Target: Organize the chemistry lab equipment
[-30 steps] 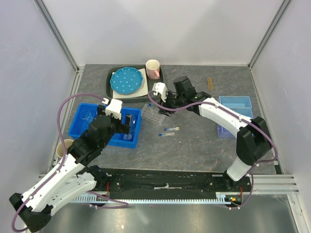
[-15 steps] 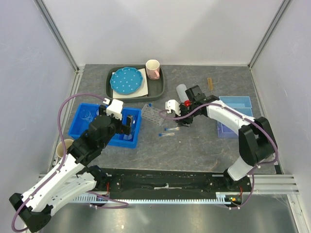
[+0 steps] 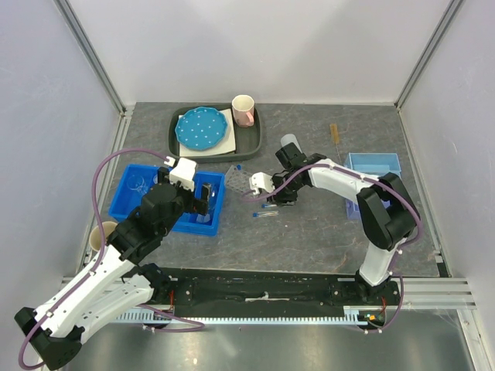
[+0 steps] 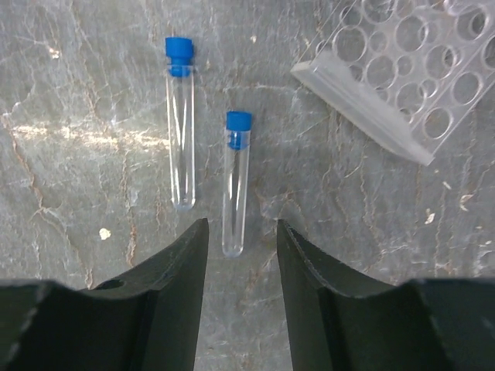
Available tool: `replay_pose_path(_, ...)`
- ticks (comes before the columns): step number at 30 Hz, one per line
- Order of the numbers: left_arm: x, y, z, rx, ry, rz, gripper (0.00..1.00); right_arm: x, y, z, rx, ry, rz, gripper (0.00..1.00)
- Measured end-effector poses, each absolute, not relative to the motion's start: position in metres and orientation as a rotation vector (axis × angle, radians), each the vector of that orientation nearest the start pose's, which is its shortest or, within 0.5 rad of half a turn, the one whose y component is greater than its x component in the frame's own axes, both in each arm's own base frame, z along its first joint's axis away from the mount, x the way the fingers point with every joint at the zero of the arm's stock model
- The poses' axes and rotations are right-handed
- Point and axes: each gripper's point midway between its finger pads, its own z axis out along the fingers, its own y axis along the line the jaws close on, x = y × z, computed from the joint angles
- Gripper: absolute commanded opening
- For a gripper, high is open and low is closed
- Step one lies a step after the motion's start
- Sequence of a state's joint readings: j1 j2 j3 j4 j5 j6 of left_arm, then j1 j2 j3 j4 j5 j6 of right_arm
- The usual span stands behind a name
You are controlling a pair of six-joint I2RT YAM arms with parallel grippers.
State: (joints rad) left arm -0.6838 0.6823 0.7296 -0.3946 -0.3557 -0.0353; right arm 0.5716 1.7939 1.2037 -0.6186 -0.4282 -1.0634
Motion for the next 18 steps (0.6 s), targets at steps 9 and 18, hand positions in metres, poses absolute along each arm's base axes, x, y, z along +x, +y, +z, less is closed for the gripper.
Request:
replay_pose_path(9,0.245,-0.122,0.232,0.373,1.856,-0.151,0.96,0.308,0.258,0.041,-2.042,1.723,0.445,0.38)
replay_pose_path(18,0.242,-0.12,0.239,0.361,1.833,-0.162,0.96,0.297,0.271,0.028,-2.094,1.741,0.471,0.34)
